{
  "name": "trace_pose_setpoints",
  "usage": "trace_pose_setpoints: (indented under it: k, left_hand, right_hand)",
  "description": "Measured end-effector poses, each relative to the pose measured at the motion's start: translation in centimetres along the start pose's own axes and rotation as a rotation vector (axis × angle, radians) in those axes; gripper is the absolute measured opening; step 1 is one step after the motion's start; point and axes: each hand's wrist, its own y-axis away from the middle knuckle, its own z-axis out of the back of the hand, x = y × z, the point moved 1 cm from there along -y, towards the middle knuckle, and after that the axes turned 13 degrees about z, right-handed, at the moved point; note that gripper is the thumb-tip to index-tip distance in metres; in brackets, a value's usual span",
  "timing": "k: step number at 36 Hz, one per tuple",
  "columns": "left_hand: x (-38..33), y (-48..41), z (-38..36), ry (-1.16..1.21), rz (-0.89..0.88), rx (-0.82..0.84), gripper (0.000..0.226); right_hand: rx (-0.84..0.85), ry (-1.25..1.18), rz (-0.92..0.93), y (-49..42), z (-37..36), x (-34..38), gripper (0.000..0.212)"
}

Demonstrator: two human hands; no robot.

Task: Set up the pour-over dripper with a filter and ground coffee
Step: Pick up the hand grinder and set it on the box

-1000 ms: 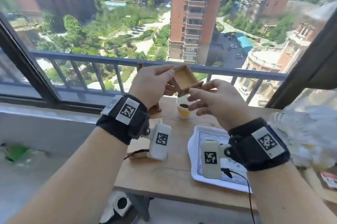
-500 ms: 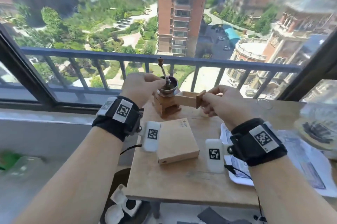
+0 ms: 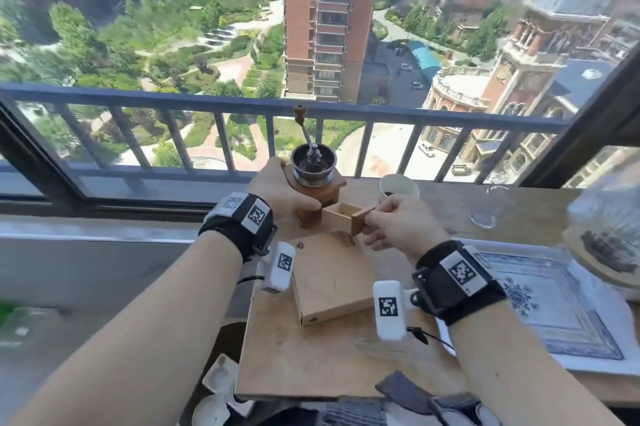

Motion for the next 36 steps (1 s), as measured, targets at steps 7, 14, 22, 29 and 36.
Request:
trace_pose_setpoints:
  k: [7, 14, 22, 29, 36]
  left_hand:
    - [0.1, -0.7, 1.6, -0.092, -0.067, -0.054, 0.060]
    - [-0.6, -2.0, 3.3, -0.117, 0.014, -0.032, 0.051]
    - [-1.1, -2.9, 4.3, -0.109, 0.049, 0.068, 0.053]
    - [-0.7, -3.2, 4.4, -0.064, 0.065, 0.062, 0.045]
    - [-0.9, -3.2, 4.5, -0.081, 0.042, 0.071, 0.048]
  right_hand:
    - [0.044, -0.002, 0.001, -0.2, -0.7, 0.2, 0.004]
    - [0.085, -0.027, 0.031, -0.9, -1.2, 1.0, 0.012]
    - [0.060, -0.001, 0.047, -2.0, -1.8, 2.5, 0.008]
    - [0.104, -0.059, 0.005, -2.1, -2.8, 3.0, 0.012]
    - [0.111, -0.039, 0.005, -2.2, -2.7, 2.9, 0.011]
